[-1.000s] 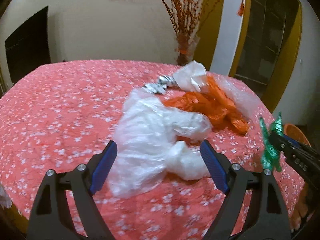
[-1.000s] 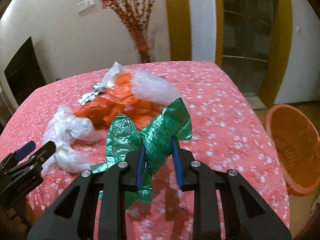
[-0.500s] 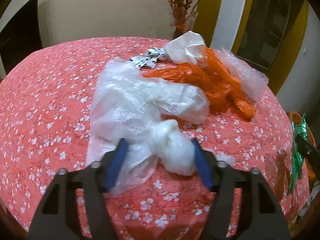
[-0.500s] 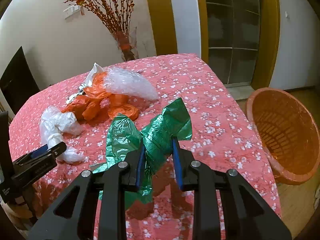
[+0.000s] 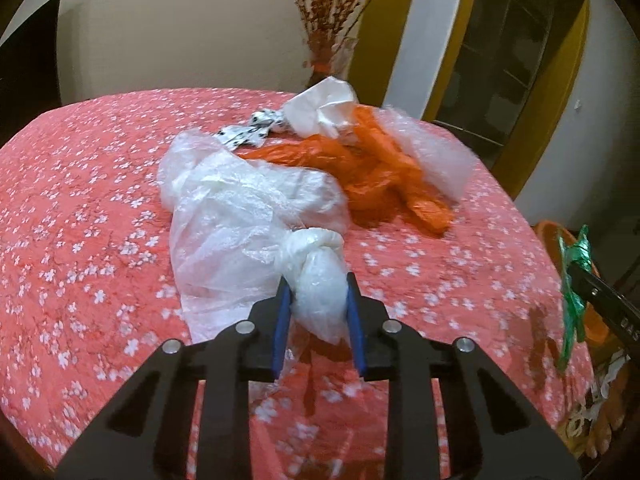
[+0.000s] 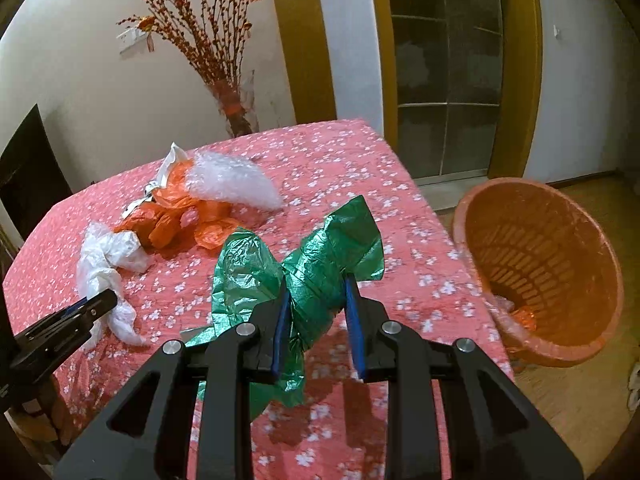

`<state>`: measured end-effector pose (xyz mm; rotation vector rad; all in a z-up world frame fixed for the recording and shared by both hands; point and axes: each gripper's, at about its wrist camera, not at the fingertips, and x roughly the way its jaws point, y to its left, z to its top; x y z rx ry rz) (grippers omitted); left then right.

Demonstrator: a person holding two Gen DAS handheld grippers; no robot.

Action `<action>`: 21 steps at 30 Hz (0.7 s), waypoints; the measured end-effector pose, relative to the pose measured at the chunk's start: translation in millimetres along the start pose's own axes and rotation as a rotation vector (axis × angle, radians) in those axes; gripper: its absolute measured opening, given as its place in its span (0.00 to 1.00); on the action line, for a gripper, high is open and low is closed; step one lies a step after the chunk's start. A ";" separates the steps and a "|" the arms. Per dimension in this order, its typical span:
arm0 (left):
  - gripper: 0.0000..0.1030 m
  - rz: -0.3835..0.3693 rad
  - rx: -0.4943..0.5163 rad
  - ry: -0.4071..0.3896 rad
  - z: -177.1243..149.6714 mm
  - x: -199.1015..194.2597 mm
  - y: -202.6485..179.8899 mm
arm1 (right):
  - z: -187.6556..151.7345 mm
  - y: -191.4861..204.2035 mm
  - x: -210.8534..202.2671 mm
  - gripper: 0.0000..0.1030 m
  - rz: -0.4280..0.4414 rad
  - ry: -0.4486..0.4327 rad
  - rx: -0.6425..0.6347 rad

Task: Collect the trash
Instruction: 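Grasp the white plastic bag with the left tool, then carry both held bags over the orange wastebasket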

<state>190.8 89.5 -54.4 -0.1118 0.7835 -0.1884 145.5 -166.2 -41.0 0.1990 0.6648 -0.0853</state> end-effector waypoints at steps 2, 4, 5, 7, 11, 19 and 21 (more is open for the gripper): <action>0.26 -0.017 0.011 -0.003 -0.8 -4.3 -8.4 | 0.1 -6.0 -4.7 0.25 -0.010 -0.012 0.005; 0.26 -0.034 0.027 -0.004 -1.5 -8.1 -19.0 | 0.1 -10.3 -8.1 0.25 -0.018 -0.021 0.011; 0.26 -0.041 0.036 -0.006 -1.9 -10.1 -25.1 | 0.0 -14.1 -10.5 0.25 -0.028 -0.027 0.015; 0.26 -0.059 0.056 -0.010 -1.5 -12.7 -37.6 | -0.4 -22.1 -15.3 0.25 -0.047 -0.041 0.022; 0.26 -0.094 0.103 -0.021 -0.5 -17.8 -65.2 | -1.2 -36.2 -23.5 0.25 -0.094 -0.069 0.030; 0.26 -0.171 0.194 -0.027 3.8 -13.2 -130.0 | -0.3 -81.4 -37.3 0.25 -0.191 -0.113 0.074; 0.26 -0.197 0.218 -0.021 5.0 -9.0 -148.2 | 0.2 -92.4 -39.5 0.25 -0.209 -0.120 0.089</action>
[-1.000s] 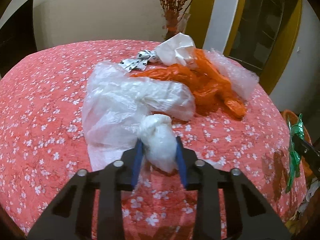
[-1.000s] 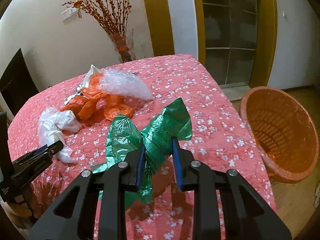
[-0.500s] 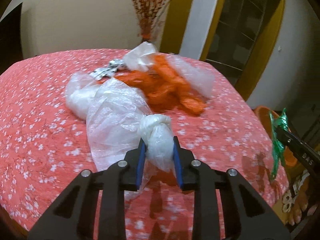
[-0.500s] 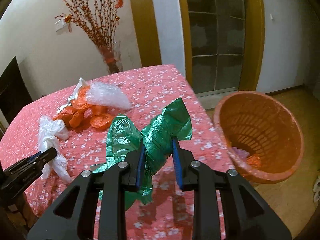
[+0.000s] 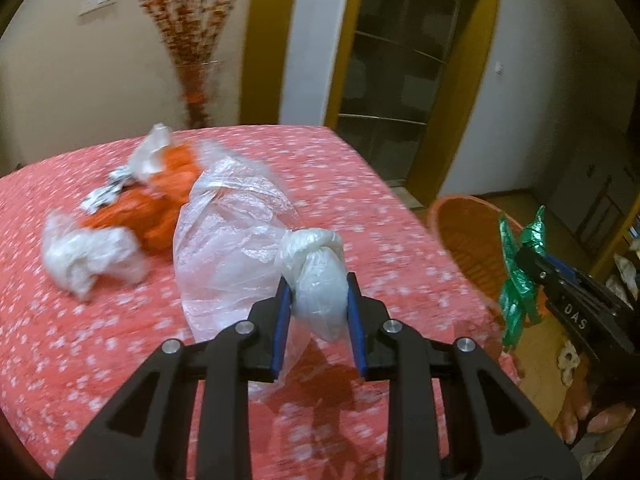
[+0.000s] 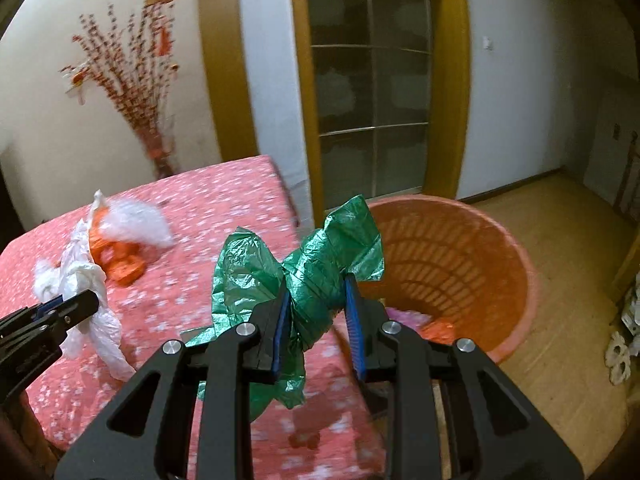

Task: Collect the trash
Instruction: 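Carry both held bags over the orange wastebasket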

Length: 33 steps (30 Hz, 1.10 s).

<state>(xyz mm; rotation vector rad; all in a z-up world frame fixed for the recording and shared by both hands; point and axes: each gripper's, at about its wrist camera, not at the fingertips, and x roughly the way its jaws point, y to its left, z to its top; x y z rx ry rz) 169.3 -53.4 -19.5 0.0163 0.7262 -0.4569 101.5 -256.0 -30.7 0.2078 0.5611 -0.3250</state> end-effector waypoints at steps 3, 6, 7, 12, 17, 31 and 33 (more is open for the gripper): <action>0.26 -0.035 0.025 0.007 5.0 10.5 -21.6 | 3.5 -19.5 1.1 0.25 -0.027 -0.008 0.035; 0.26 -0.082 0.049 0.013 12.6 22.4 -44.8 | 6.6 -37.8 2.4 0.25 -0.049 -0.012 0.072; 0.26 -0.094 0.054 0.013 14.8 24.7 -51.6 | 7.8 -42.8 3.0 0.25 -0.055 -0.014 0.080; 0.26 -0.163 0.086 0.015 29.0 42.6 -89.6 | 14.5 -68.9 5.5 0.25 -0.083 -0.032 0.117; 0.26 -0.209 0.119 0.024 38.6 60.1 -116.2 | 21.6 -93.5 11.4 0.25 -0.105 -0.043 0.157; 0.26 -0.294 0.203 0.058 51.6 103.9 -173.3 | 33.0 -123.8 32.0 0.25 -0.118 -0.047 0.222; 0.26 -0.298 0.211 0.063 53.2 111.5 -178.2 | 34.3 -125.8 35.0 0.25 -0.119 -0.048 0.230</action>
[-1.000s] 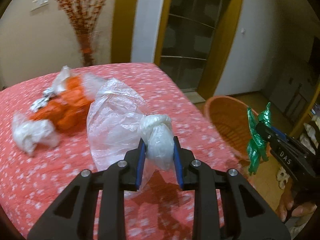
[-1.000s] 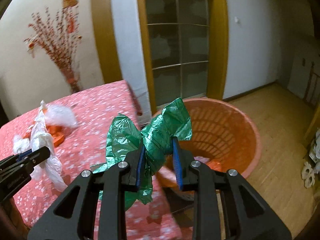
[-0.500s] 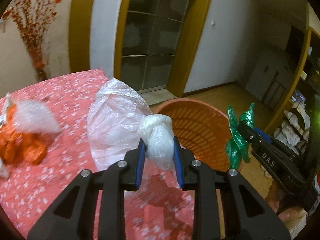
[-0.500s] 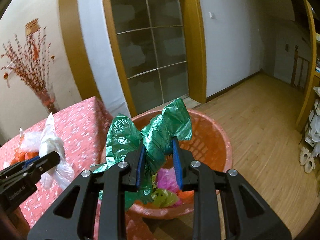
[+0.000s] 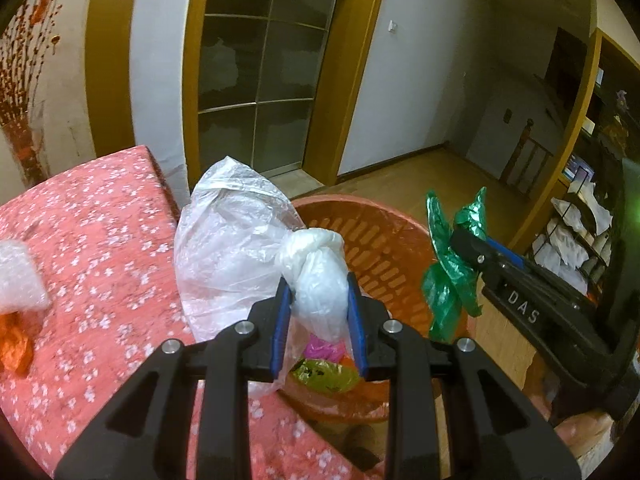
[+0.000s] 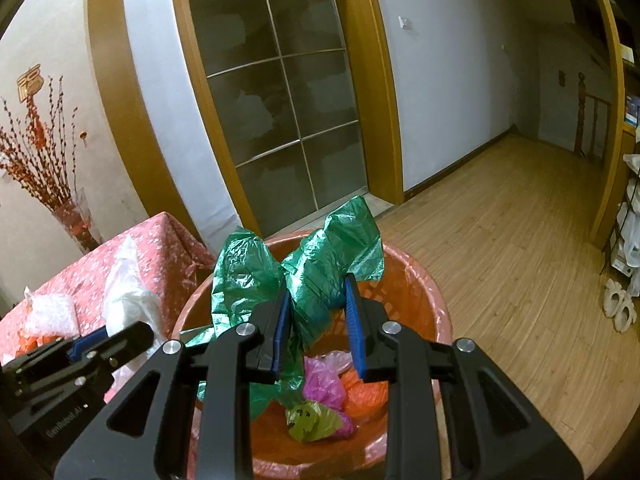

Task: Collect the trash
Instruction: 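Carry both held bags over the orange wastebasket, then open both tools to drop the bags into the wastebasket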

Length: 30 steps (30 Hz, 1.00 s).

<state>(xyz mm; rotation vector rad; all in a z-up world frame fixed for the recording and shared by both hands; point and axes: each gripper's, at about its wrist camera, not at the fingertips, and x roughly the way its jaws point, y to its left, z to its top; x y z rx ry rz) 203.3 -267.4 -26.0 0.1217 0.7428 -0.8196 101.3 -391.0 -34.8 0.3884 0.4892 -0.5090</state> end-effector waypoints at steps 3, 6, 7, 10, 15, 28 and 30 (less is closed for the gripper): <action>0.26 -0.006 0.010 0.007 2.5 9.3 -2.7 | 3.5 -3.9 4.5 0.25 -0.002 0.002 0.012; 0.27 -0.011 0.015 0.013 0.3 15.1 1.1 | 6.1 -6.4 8.9 0.25 0.000 0.005 0.026; 0.28 -0.012 0.016 0.016 0.1 17.1 3.6 | 7.0 -7.5 10.3 0.25 0.001 0.007 0.030; 0.36 -0.009 0.017 0.031 -2.3 25.0 8.7 | 8.1 -11.8 13.7 0.31 0.006 0.014 0.043; 0.46 0.005 0.015 0.050 -7.6 32.4 13.3 | 7.9 -15.9 18.5 0.45 0.005 0.024 0.059; 0.77 0.176 0.019 0.029 -20.5 12.3 38.1 | 1.6 -14.4 3.6 0.85 -0.051 -0.001 0.007; 0.78 0.195 0.012 0.031 -23.6 6.2 44.1 | -0.3 -9.6 1.6 0.87 -0.054 0.001 -0.007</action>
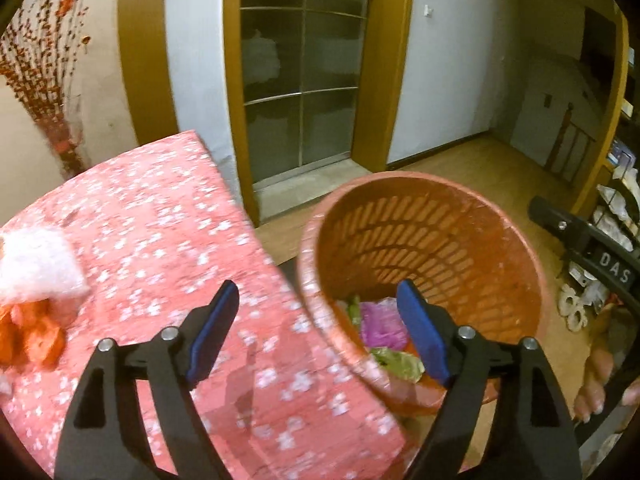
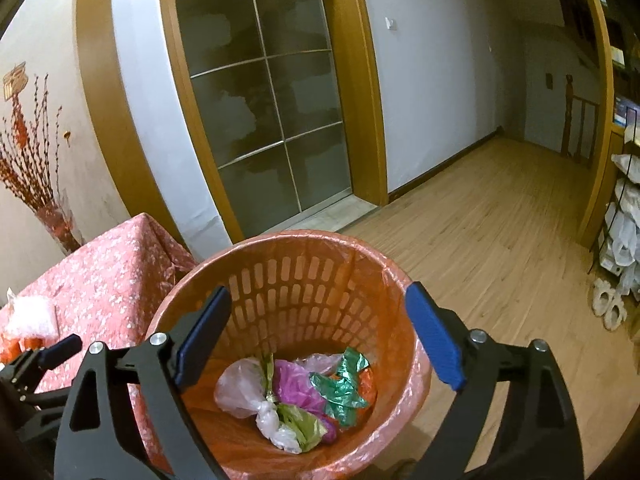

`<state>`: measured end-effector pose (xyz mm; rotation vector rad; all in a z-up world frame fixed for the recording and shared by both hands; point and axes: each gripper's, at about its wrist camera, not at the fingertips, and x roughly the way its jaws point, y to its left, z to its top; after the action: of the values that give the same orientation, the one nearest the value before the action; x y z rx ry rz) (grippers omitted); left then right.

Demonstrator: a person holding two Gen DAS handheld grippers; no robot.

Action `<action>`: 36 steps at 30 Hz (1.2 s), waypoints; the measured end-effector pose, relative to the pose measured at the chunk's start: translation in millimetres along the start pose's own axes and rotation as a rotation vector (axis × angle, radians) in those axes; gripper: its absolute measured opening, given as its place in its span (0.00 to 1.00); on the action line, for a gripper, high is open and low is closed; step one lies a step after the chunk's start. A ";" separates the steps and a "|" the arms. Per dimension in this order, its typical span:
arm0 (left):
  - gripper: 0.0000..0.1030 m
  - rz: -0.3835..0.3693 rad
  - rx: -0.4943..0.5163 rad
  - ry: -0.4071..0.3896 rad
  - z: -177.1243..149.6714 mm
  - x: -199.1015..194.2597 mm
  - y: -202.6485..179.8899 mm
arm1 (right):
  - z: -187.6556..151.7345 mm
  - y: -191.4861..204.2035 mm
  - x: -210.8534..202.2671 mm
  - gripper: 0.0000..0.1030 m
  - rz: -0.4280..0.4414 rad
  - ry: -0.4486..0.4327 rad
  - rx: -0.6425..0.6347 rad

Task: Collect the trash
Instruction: 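Open both tools to drop the bags into the wastebasket, then move both open tools back toward the remaining bags on the table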

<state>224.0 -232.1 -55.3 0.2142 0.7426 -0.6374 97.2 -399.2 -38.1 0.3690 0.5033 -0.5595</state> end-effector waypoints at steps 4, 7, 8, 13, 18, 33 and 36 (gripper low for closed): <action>0.79 0.035 -0.013 0.007 -7.4 -10.0 15.3 | -2.0 9.9 -5.0 0.90 0.002 0.000 -0.024; 0.80 0.063 -0.016 0.007 -13.2 -20.4 28.0 | -3.7 19.7 -9.9 0.90 0.013 0.004 -0.040; 0.80 0.071 -0.017 0.005 -14.9 -23.5 31.1 | -4.3 24.0 -11.7 0.91 0.020 0.007 -0.049; 0.80 0.140 -0.040 -0.020 -25.5 -48.3 61.2 | -10.8 49.6 -20.4 0.92 0.049 0.012 -0.098; 0.80 0.230 -0.115 -0.043 -37.7 -81.7 111.3 | -16.9 78.3 -29.1 0.92 0.094 0.025 -0.128; 0.83 0.556 -0.528 -0.024 -110.2 -166.6 331.0 | -40.0 163.8 -48.6 0.92 0.207 0.055 -0.277; 0.83 0.528 -0.598 -0.008 -119.6 -165.1 350.1 | -44.1 176.0 -51.1 0.92 0.218 0.061 -0.295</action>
<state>277.6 169.3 -41.7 -0.1443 0.7962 0.0969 147.0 -219.3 -12.0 0.1568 0.5871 -0.2581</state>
